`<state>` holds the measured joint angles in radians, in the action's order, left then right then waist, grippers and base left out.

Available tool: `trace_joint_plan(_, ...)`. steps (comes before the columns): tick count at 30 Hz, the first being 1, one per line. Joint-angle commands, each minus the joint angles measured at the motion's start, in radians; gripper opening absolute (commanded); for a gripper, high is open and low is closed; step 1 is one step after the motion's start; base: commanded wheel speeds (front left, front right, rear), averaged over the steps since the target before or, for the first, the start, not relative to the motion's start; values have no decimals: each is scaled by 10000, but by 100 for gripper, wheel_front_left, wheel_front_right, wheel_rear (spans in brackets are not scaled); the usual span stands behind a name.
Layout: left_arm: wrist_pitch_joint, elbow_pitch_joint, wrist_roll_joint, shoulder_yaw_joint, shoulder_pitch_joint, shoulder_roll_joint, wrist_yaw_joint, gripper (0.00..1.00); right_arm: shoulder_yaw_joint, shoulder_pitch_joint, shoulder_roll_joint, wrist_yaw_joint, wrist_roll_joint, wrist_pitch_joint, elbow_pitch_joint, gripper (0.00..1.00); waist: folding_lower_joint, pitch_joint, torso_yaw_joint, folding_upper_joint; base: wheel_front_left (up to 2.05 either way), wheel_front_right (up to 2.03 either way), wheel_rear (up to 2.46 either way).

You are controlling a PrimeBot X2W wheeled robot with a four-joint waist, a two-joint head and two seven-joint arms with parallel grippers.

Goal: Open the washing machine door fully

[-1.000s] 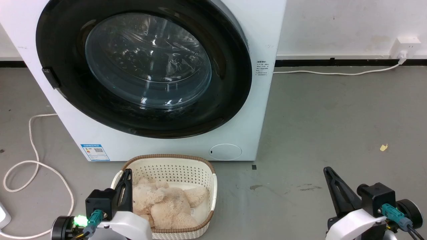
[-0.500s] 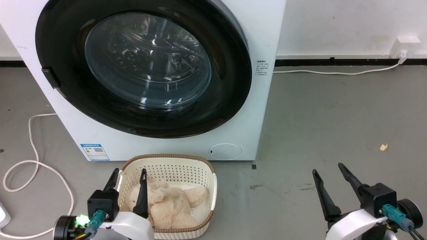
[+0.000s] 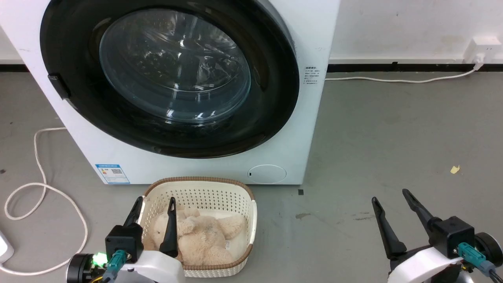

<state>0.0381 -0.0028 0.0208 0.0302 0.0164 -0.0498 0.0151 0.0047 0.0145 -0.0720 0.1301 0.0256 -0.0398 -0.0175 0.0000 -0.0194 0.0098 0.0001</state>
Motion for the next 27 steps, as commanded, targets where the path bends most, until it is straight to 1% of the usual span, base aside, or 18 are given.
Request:
trace_joint_plan(1, 120, -50, 57, 73, -8, -2, 64, 100, 23, 56, -128, 1, 122, -102, -98, 100, 0, -51, 36, -1, 0, 0, 0)
trace_joint_plan(8, 266, -121, 128, 274, -122, -3, 198, 100, 88, -68, -466, 1, 312, -249, -226, 100, 0, -306, 216, -1, 0, 0, 0)
trace_joint_plan(9, 287, -129, 138, 305, -145, -3, 217, 100, 96, -100, -526, 2, 350, -270, -246, 93, 0, -350, 249, -1, 0, 0, 0)
trace_joint_plan(11, 328, -148, 159, 360, -189, -3, 263, 100, 112, -181, -648, 2, 440, -311, -291, 2, 0, -435, 315, -1, 0, 0, 0)
trace_joint_plan(12, 349, -161, 170, 389, -213, -3, 289, 100, 114, -227, -715, 2, 491, -332, -317, 0, 0, -481, 353, -1, 0, 0, 0)
trace_joint_plan(22, 558, -344, 300, 799, -493, -3, 571, 100, 187, -920, -1638, 2, 1307, -505, -495, 0, 0, -1071, 754, -1, 0, 0, 0)
trace_joint_plan(23, 621, -389, 357, 939, -581, -3, 684, 100, 176, -1252, -1875, 2, 1708, -453, -548, 0, 0, -1261, 870, -1, 0, 0, 0)
trace_joint_plan(27, 704, -439, 412, 1114, -695, -3, 811, 100, 96, -1818, -2067, 2, 2399, -289, -561, 0, 0, -1512, 1026, -1, 0, 0, 0)
